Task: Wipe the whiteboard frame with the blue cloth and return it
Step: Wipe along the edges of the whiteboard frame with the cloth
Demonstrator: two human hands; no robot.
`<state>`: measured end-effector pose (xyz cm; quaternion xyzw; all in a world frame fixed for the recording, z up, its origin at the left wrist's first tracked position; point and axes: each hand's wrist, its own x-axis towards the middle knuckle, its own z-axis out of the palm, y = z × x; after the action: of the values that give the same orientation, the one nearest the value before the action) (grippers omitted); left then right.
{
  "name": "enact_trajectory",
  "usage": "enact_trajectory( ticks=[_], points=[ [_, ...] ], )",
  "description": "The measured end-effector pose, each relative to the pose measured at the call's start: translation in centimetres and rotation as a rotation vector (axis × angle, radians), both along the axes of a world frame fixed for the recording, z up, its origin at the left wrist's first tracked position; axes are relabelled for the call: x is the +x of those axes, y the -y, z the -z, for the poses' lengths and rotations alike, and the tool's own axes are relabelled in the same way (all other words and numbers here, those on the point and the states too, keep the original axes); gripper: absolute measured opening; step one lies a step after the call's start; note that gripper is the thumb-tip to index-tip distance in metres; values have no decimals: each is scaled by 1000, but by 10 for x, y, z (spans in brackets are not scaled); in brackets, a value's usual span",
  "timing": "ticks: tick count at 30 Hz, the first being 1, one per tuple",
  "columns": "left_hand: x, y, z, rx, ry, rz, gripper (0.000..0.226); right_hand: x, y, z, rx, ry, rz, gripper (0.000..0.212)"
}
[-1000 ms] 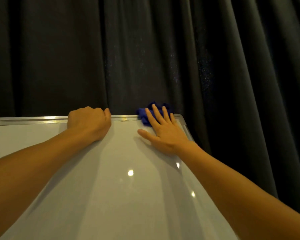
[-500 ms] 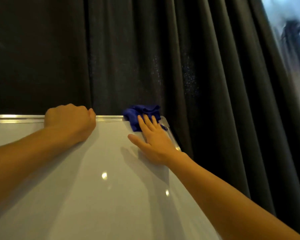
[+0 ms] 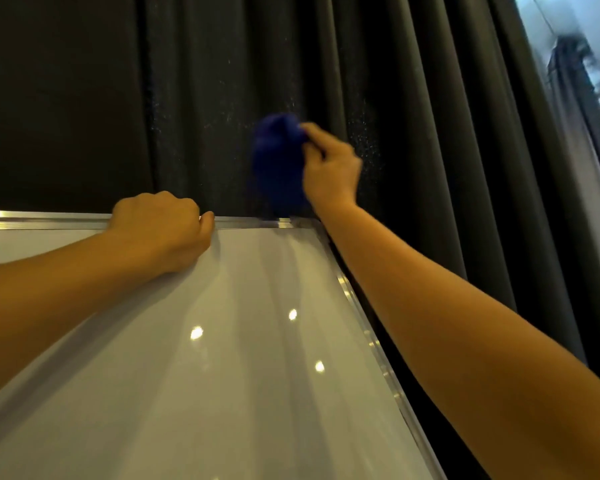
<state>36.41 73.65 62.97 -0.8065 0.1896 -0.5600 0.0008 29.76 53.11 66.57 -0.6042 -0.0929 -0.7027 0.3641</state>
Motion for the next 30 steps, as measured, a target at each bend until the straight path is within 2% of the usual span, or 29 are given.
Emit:
enact_trajectory(
  ticks=[2,4,5,7,8,9,12,15,16,20,22,24,25,28,30],
  points=[
    [1,10,4,46,60,18,48,-20,21,11,-26,220,236,30],
    [1,31,11,139,122,60,45,-20,36,42,-126,194,329,32],
    [1,43,14,179,135,77,46,-12,41,63,-190,71,333,37],
    [-1,67,18,219,126,83,48,9,47,105,-297,-335,329,52],
    [-2,78,19,227,114,88,47,19,51,121,-314,-482,299,59],
    [-3,87,18,232,95,100,45,28,55,132,-318,-552,246,63],
    [1,110,12,245,-10,151,38,42,63,138,-337,-514,154,69],
    [5,122,10,236,-46,177,41,41,68,129,-399,-489,149,63],
    [7,120,10,220,-13,182,44,42,70,124,-366,-486,132,62],
    [14,125,20,257,68,148,67,46,79,115,-6,-551,37,59],
    [15,124,23,256,81,147,71,47,68,124,-9,-442,164,60],
    [15,124,23,247,96,151,71,45,61,130,-56,-229,269,66],
    [13,124,24,244,105,153,71,44,61,126,-32,-148,221,67],
    [8,122,23,237,110,147,70,37,51,99,284,-84,-250,52],
    [8,121,25,251,106,139,64,40,40,99,142,-200,-126,50]
  ],
)
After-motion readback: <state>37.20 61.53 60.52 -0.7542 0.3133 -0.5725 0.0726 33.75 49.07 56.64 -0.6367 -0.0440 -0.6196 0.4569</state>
